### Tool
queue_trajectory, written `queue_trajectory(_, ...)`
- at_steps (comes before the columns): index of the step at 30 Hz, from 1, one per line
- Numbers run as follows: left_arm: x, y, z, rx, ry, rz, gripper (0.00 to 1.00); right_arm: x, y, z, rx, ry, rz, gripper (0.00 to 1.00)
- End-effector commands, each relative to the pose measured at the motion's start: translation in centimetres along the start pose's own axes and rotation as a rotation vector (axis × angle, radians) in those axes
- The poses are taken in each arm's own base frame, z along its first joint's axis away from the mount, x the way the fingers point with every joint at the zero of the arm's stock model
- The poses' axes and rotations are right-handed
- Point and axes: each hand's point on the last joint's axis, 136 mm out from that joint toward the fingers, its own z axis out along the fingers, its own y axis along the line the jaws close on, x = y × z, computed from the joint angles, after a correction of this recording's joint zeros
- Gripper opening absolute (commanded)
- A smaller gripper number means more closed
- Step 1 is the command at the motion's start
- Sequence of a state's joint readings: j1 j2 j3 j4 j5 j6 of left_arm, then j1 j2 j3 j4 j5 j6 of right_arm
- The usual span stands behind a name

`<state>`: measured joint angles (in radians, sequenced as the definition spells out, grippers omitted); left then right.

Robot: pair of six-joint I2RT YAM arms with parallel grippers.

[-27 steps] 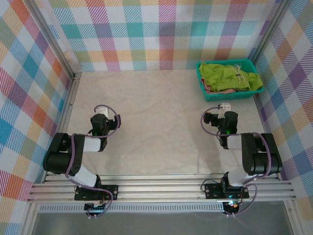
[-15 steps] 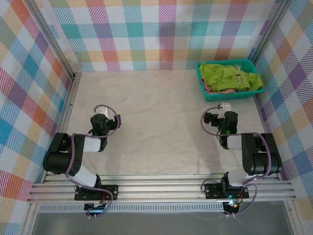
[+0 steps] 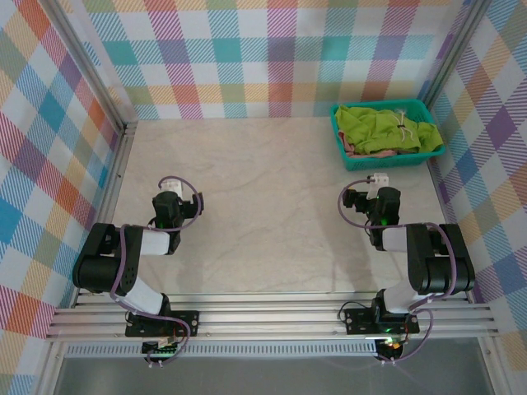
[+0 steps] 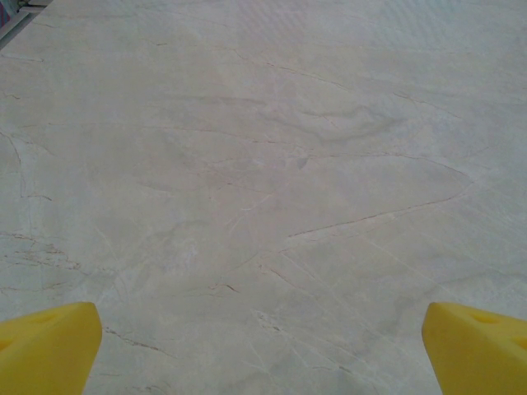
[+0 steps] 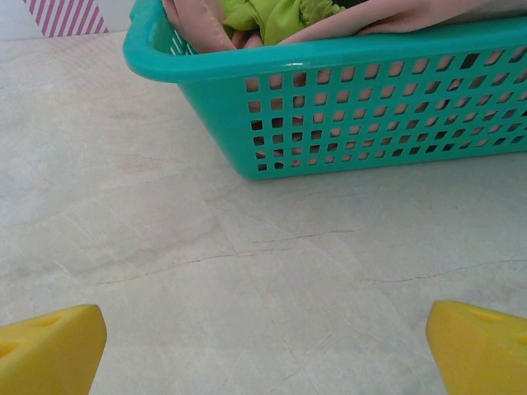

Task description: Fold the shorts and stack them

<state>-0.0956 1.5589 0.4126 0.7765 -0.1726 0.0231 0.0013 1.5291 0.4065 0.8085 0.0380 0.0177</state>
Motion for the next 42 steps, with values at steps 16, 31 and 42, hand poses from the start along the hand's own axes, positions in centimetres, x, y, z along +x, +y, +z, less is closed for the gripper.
queue_trajectory(16, -9.3, 3.6, -12.5, -0.096, -0.134, -0.362, 1.00, -4.7, 1.5, -10.7, -0.030, -0.012, 0.206, 1.00)
queue_trajectory(31, -12.9, -4.2, -18.8, 0.352, 0.111, -0.154, 1.00, -15.7, 0.6, -6.1, 0.070, 0.167, 0.236, 0.99)
queue_trajectory(42, -11.2, -4.5, -16.9, 0.357, 0.144, -0.121, 1.00, -17.4, -5.2, 4.7, 0.340, 0.202, 0.291, 0.93)
